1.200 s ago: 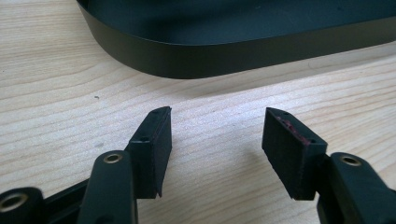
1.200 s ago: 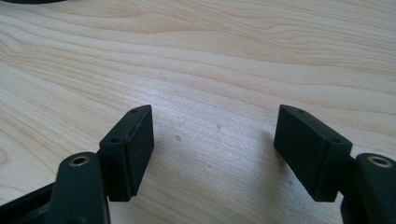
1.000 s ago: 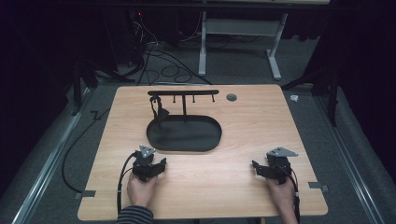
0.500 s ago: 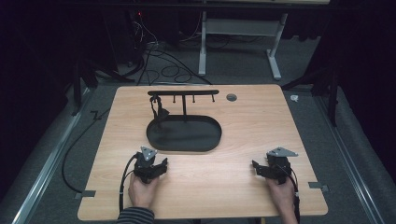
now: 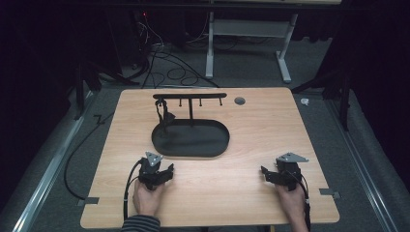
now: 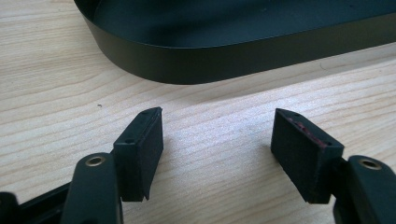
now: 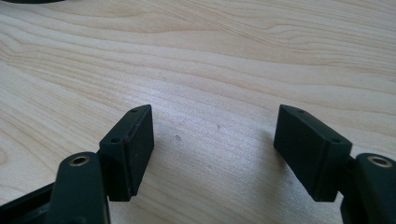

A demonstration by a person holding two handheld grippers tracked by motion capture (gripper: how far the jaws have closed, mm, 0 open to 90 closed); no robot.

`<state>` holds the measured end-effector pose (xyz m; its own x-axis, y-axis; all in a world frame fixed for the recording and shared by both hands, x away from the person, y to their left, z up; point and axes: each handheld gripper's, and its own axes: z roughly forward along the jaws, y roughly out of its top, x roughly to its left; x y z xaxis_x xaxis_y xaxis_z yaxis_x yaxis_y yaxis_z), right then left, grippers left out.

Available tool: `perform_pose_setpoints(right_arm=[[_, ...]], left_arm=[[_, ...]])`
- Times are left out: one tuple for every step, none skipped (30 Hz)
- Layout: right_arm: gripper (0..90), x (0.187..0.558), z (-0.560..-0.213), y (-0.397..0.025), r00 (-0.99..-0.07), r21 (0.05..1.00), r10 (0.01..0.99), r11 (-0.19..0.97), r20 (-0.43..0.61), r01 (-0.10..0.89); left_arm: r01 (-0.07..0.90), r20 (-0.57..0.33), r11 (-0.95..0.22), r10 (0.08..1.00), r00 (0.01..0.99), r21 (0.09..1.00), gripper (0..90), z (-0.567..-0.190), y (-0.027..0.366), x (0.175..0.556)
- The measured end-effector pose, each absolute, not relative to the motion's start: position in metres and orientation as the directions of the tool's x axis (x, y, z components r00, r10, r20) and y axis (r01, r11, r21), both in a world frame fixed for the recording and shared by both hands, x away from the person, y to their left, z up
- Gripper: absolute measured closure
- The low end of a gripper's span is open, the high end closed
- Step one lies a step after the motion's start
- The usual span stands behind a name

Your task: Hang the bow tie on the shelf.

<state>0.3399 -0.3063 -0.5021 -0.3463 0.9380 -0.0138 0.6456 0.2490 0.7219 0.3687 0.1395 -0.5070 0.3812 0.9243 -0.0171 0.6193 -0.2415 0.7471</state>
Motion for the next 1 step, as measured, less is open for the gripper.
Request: perform_pose_setpoints(right_arm=[[30.0,0.3399,-0.5021,-0.3063,-0.346,0.722,0.938,0.249,-0.014,0.646]], left_arm=[[0.62,-0.018,-0.242,0.924,0.382,0.746,34.4,-0.5069,0.1396,0.3688]])
